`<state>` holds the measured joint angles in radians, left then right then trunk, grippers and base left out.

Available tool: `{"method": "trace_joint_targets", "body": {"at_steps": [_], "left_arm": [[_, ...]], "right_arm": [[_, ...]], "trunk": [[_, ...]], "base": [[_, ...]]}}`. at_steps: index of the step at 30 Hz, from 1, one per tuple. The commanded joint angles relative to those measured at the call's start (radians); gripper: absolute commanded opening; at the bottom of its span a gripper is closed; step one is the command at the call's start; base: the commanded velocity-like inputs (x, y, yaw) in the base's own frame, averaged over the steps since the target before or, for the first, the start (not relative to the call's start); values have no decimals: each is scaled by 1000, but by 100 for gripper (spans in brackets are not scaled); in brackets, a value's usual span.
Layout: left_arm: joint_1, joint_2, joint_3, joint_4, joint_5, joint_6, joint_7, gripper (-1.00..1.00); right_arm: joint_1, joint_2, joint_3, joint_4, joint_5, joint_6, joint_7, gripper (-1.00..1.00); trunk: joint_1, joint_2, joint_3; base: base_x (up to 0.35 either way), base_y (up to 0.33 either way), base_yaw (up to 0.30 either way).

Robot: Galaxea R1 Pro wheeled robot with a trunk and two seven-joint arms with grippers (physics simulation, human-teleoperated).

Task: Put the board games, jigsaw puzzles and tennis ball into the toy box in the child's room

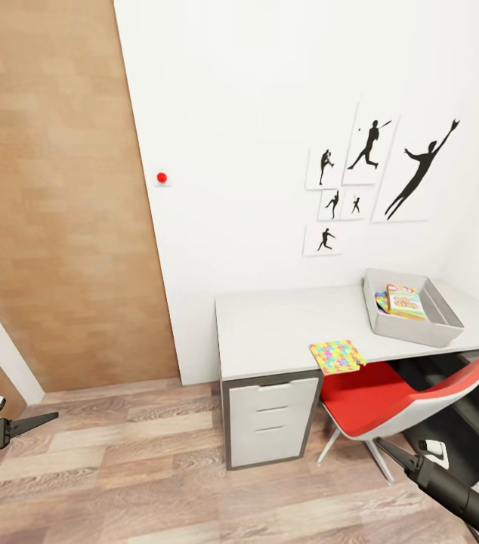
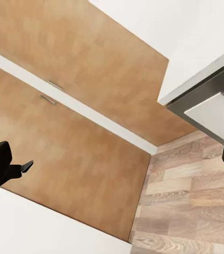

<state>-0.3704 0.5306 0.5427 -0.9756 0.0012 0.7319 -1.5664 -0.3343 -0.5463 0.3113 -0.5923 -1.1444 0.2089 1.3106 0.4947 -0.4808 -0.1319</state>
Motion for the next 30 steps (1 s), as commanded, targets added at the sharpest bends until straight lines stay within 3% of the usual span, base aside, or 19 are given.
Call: {"method": "trace_joint_targets", "body": {"at_steps": [1,19,30], "left_arm": [[-1,0,0,0,-1,11,-4,100],[-1,0,0,0,0,11,-4,100],[-1,-1,-1,0,1,11,-4,100]], "right_arm": [[-1,-1,6,0,-10,10,2,100],[-1,-1,0,20,-11,9,2,100],[-2,12,-19,-1,-12,22,18,100]], "trunk": [[1,-2,0],[1,-2,29],[1,-2,45]], "base": [[0,33,0],[0,8,0],[0,0,0]]}}
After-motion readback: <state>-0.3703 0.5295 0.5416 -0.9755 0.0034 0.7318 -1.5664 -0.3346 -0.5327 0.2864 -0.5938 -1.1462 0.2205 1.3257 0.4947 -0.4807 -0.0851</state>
